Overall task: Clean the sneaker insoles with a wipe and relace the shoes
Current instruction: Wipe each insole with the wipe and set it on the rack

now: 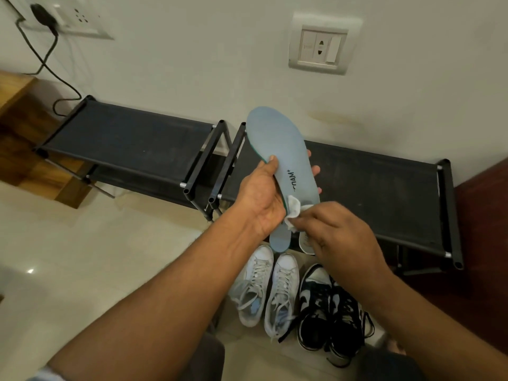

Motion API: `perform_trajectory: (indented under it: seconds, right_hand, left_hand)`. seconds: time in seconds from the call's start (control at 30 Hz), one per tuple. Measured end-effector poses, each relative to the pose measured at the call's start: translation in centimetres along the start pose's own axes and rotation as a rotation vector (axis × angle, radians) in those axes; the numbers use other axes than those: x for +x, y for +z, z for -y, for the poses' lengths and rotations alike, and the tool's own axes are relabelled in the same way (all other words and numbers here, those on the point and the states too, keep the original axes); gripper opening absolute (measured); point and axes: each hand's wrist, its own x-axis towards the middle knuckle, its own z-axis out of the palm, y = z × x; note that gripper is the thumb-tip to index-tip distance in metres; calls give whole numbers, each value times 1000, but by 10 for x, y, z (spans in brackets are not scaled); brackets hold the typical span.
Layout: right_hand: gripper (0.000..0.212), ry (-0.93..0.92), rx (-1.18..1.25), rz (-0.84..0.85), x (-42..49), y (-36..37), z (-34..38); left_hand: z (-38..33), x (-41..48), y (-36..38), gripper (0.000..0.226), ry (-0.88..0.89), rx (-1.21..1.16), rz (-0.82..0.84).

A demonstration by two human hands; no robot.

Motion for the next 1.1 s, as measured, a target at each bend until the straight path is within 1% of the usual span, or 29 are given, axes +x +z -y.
perform_trajectory:
  seconds: [0.1,0.13,0.23,0.27,0.33,0.37,0.4,0.47,0.5,0.57,0.6,0.63,0.7,0.73,0.8,0.87,0.93,1.0,1.1]
  right_hand:
    - [20,107,46,-96,5,-6,-11]
    - [20,107,51,-97,5,-5,-10]
    - [24,-18,13,4,-2,4,0]
    - [24,-2,19,-6,-2,4,-3]
    - [22,110,49,-99,4,-3,-13]
    - [22,129,56,-117,6,-5,-13]
    - [22,100,50,-96,5,-4,-9]
    - [22,-19,12,-25,1,0,1]
    - [22,-21,22,-25,1,0,0]
    - [19,77,74,-109,6,-4,-8]
    - [19,97,88,-137,9,-6,-9]
    - [19,76,91,-125,9,-6,-6]
    - [20,-23,71,-42,4,-1,4]
    - [20,-37,64,-30,2,-1,4]
    - [21,44,65,-99,5,-6,-8]
    - [21,110,82,-169,10,-12,-18]
    - [19,54,53,-137,9,-10,-16]
    - [19,-16,27,-91,8,-9,-15]
    - [20,27,14,-134,15,-16,-26]
  left_hand:
    - [-1,2,-3,46,2,-30,7]
    - [-3,2,-3,47,6,-36,6]
    - [-1,2,-3,47,-14,-35,0]
    - [-1,2,-2,48,-21,-43,5]
    - [-3,3,-4,48,-17,-67,15]
    - [-4,4,-5,48,-12,-77,20]
    - [-4,4,-5,48,-14,-82,24]
    - [-1,2,-2,49,-41,-73,29]
    - [1,2,-2,50,-56,-72,30]
    - [-1,3,-2,52,-74,-86,25]
    - [-2,2,-2,54,-88,-97,20]
    - [-4,0,-1,56,-108,-100,12]
    - [-3,-4,1,59,-153,-92,-1]
    - [-3,-5,2,58,-165,-94,-4]
    - [-5,-4,0,57,-155,-101,-14]
    - [-7,-3,-4,57,-139,-85,-6]
    - [-3,-5,-4,55,-141,-50,37]
    - [5,-9,-1,47,-125,11,79]
    - [14,-16,3,40,-103,114,140]
